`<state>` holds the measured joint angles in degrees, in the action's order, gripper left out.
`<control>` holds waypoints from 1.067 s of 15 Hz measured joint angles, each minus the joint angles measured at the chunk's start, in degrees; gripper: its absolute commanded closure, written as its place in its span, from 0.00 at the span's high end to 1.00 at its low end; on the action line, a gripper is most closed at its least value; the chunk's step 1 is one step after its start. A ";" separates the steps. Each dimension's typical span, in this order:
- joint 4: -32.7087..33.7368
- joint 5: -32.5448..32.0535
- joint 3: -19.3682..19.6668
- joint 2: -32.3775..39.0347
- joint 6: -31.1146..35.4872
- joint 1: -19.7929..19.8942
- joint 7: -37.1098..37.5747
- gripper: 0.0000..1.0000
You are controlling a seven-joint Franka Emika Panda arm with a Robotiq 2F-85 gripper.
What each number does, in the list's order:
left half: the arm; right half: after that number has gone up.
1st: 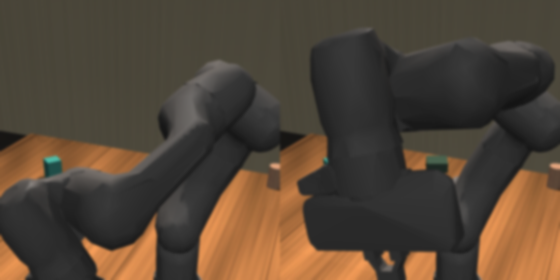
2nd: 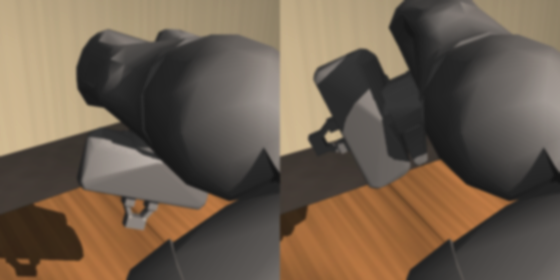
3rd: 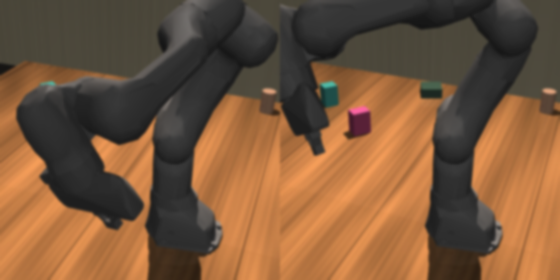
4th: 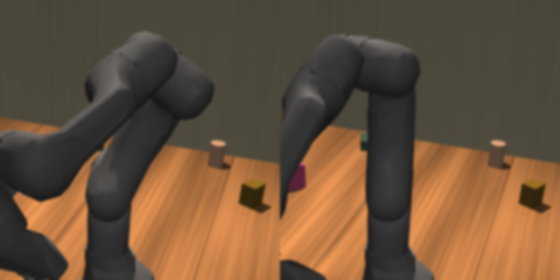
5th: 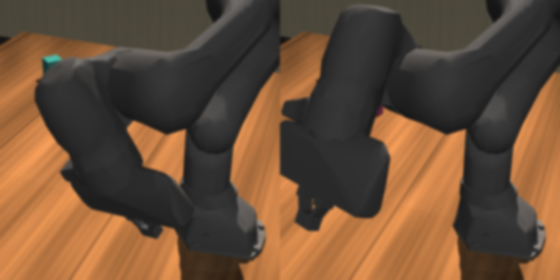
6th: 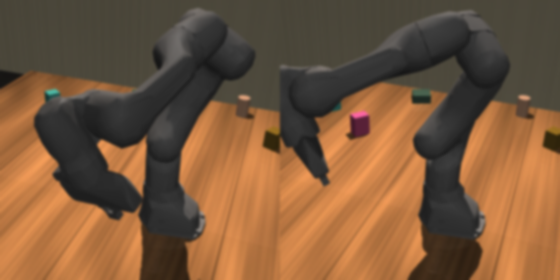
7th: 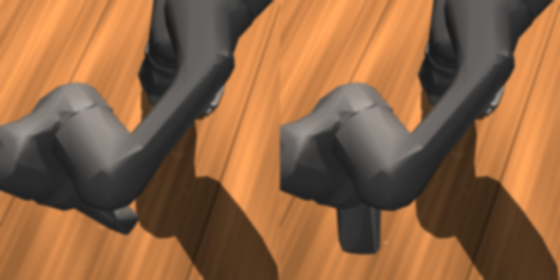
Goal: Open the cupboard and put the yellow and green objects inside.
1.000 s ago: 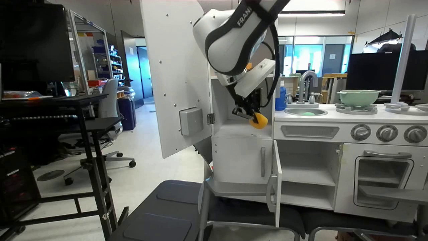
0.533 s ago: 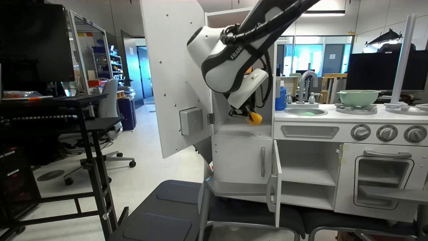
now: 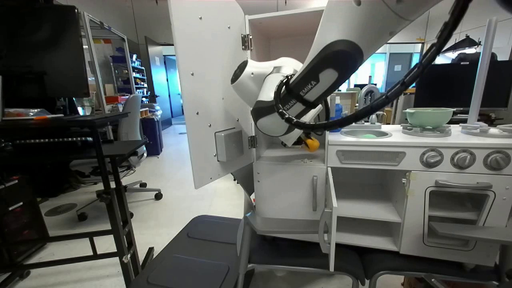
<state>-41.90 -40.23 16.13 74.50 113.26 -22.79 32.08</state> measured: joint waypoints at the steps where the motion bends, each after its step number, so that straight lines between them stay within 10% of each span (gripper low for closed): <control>1: 1.39 0.00 0.66 1.16 -0.06 0.41 0.35 0.45; 9: 7.99 0.03 1.95 5.39 -1.29 1.71 2.85 0.99; 16: 9.69 0.03 1.90 5.52 -1.29 0.99 4.16 1.00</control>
<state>-32.20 -40.19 18.03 80.02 111.97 -21.80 36.24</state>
